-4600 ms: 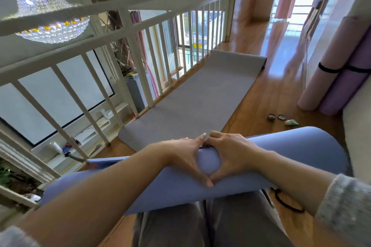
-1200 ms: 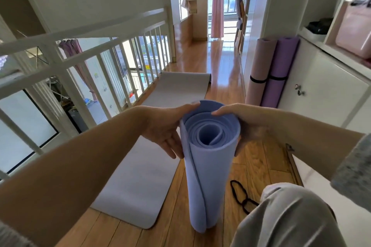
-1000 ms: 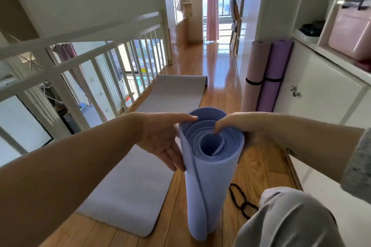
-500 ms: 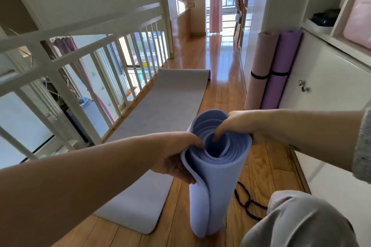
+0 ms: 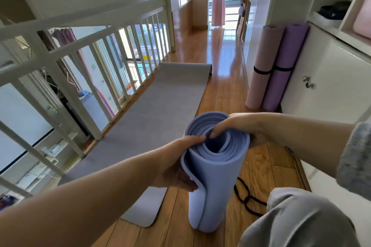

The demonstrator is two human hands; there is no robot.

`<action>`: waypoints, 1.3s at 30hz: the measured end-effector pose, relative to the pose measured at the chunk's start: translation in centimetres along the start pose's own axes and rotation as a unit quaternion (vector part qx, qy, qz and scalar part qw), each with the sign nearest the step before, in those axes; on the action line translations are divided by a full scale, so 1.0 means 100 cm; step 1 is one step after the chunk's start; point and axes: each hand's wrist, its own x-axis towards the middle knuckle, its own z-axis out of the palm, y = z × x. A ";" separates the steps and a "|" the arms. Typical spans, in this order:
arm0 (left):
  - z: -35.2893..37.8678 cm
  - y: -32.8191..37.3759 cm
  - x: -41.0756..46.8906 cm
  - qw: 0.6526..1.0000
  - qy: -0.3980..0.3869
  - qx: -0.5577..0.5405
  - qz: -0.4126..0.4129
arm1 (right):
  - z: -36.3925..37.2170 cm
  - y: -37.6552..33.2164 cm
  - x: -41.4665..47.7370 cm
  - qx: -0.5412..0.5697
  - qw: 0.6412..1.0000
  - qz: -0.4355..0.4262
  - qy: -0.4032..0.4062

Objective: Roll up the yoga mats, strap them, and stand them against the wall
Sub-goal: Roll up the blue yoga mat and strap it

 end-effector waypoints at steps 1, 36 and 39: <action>0.001 -0.001 0.000 1.000 -0.003 -0.009 0.002 | 0.001 0.002 0.000 0.014 1.000 -0.002 -0.001; 0.019 0.013 0.023 0.987 0.123 -0.008 0.104 | 0.006 0.010 0.023 0.023 0.979 -0.148 0.141; 0.021 0.012 0.017 0.988 0.110 0.004 0.107 | 0.006 0.002 0.012 -0.079 0.981 -0.103 0.143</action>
